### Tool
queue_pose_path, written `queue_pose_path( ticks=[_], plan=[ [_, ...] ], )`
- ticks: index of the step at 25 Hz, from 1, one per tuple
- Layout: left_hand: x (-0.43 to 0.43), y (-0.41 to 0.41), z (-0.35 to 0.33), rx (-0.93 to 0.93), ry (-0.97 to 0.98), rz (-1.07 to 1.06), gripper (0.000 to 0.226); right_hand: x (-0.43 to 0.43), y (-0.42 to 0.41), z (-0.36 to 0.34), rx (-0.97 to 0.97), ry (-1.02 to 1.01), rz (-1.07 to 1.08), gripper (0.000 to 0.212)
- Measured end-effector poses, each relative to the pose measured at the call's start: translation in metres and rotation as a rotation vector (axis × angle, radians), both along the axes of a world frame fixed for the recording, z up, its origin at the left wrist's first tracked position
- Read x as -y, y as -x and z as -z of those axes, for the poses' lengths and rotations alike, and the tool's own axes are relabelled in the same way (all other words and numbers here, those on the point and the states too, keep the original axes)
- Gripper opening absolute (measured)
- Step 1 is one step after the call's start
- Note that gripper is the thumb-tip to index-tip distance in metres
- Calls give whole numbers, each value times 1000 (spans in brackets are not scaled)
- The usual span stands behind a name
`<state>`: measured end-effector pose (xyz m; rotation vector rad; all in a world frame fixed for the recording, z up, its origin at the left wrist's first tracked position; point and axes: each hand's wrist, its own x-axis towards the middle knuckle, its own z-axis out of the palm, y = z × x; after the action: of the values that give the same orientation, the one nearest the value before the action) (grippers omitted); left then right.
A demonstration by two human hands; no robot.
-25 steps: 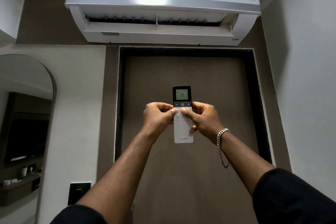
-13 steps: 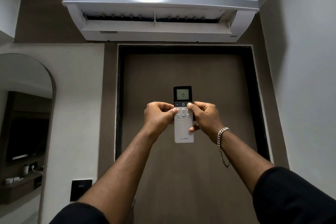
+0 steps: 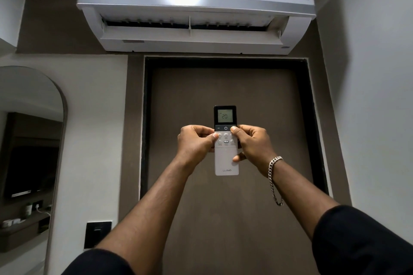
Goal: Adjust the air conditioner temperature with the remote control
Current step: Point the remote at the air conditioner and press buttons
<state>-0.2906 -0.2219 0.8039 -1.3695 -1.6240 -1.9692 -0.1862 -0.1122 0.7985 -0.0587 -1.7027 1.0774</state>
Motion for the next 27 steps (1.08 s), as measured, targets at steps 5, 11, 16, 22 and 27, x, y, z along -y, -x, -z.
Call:
queue_pose_path(
  ticks=[5, 11, 16, 22, 27],
  plan=[
    [1, -1, 0, -12, 14, -12, 13, 2, -1, 0, -11, 6, -13, 15],
    [5, -2, 0, -23, 11, -10, 6, 6, -2, 0, -21, 1, -14, 16],
    [7, -3, 1, -22, 12, -6, 6, 6, -1, 1, -17, -6, 2, 16],
    [7, -4, 1, -15, 11, -11, 6, 5, -2, 1, -9, 22, 5, 16],
    [4, -5, 6, -12, 38, -10, 9, -1, 0, 7, 8, 29, 15, 17]
  ],
)
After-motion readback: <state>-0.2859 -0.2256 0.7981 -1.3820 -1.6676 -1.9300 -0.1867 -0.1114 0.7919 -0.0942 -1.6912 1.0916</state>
